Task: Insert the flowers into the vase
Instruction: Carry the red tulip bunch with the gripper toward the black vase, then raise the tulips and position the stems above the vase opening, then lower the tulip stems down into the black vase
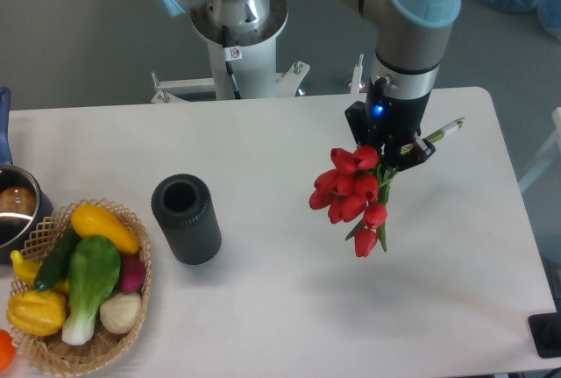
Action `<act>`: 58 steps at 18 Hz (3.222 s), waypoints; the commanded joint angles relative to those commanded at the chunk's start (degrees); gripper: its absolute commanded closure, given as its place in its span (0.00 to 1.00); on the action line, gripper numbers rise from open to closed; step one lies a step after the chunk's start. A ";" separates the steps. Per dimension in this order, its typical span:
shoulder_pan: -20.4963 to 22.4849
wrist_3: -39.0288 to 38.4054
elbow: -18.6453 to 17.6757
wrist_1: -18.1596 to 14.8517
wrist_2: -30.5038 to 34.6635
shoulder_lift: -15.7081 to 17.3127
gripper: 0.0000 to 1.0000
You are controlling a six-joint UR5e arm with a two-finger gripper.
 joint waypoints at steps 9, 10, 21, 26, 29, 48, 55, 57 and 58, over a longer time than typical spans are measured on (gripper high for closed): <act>-0.26 -2.98 -1.93 0.08 -9.12 3.42 1.00; -0.44 -5.25 -2.46 0.44 -11.58 4.21 1.00; -2.02 -13.54 -13.09 9.14 -36.28 15.29 1.00; -4.21 -16.86 -13.80 9.84 -45.59 15.82 1.00; -5.18 -18.10 -13.71 9.93 -50.87 15.12 1.00; -4.13 -19.43 -16.96 10.19 -70.05 13.98 0.96; -2.03 -19.07 -16.61 13.09 -70.05 11.69 0.95; -1.85 -19.07 -16.70 13.10 -70.14 11.60 0.95; -1.85 -19.07 -16.79 13.10 -70.22 11.25 0.95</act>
